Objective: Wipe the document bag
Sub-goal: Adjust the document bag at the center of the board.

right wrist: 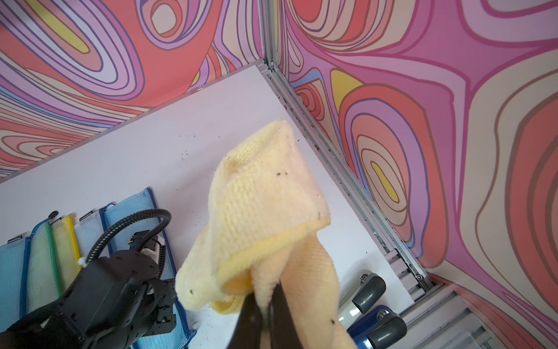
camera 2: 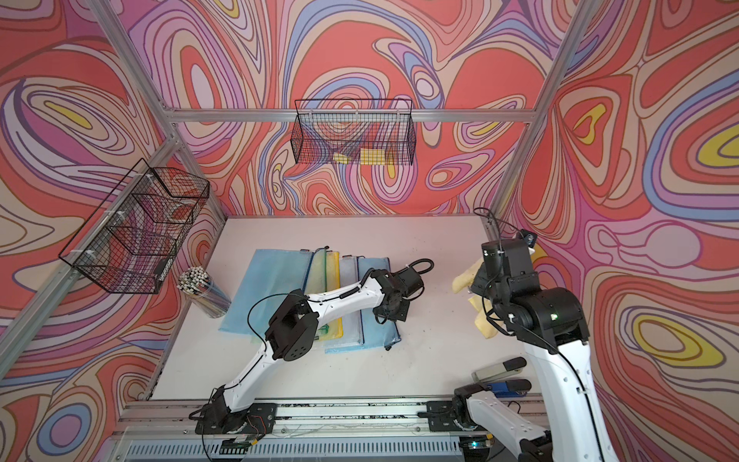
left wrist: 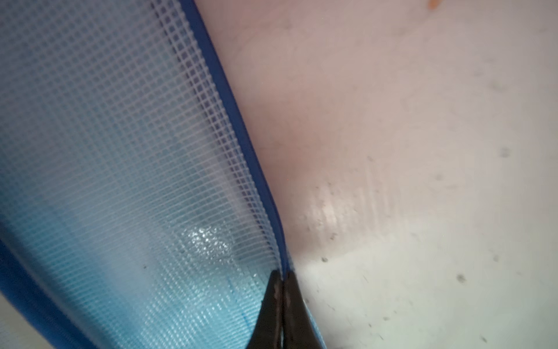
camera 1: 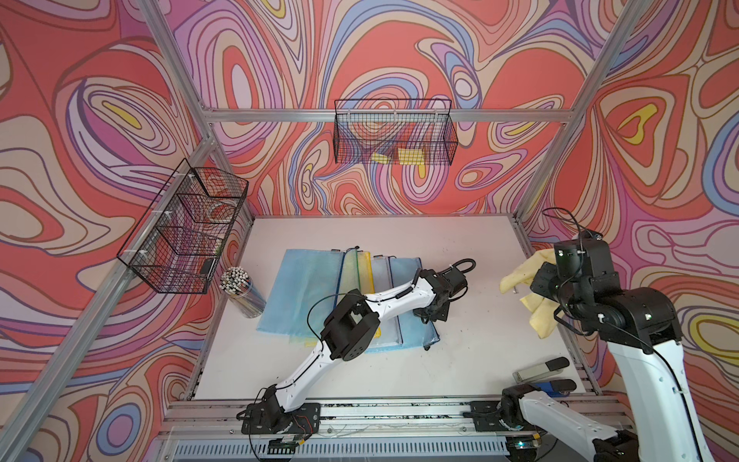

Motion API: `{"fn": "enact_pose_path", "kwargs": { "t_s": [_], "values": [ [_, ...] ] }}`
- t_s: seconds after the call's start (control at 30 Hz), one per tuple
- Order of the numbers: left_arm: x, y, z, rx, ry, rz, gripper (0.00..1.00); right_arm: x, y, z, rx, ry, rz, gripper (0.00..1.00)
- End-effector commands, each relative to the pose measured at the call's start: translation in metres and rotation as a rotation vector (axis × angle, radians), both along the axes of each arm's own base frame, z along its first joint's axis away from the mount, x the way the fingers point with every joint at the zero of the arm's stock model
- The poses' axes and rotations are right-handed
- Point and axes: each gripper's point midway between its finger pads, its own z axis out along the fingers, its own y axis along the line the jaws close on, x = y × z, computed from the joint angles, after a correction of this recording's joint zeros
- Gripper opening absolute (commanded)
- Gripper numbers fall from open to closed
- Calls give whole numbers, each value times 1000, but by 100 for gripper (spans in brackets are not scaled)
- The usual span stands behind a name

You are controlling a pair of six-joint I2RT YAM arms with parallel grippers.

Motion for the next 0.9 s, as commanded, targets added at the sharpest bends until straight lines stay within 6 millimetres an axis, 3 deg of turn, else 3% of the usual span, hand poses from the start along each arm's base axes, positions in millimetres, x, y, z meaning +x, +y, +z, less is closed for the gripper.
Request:
{"fn": "enact_pose_path", "kwargs": {
  "t_s": [0.0,0.23,0.3,0.37,0.43,0.5,0.57,0.67,0.8,0.87],
  "values": [
    [-5,-43,117,-339,-120,-121,0,-10,-15,10,-24,-44,-80,0],
    [-36,-71,266,-752,-186,-311,0,-24,-26,24,-28,-122,-140,0],
    [-44,-64,295,-834,-213,-344,0,-21,-24,22,-24,-113,-128,0],
    [-45,-45,302,-859,-236,-325,0,-12,-18,17,-17,-96,-98,0],
    [-33,-15,277,-764,-259,-238,0,-2,-10,10,-7,-80,-59,0],
    [-21,21,231,-623,-250,-147,0,8,-1,3,7,-73,-19,0],
    [-19,64,165,-466,-180,-47,0,20,9,-4,23,-67,29,0],
    [-25,115,89,-328,-108,57,0,37,24,-14,48,-54,100,0],
    [-40,149,25,-191,-42,106,0,58,47,-34,103,-30,199,0],
    [-46,160,3,-129,-4,130,0,72,73,-52,188,-21,298,0]
  ]
}}
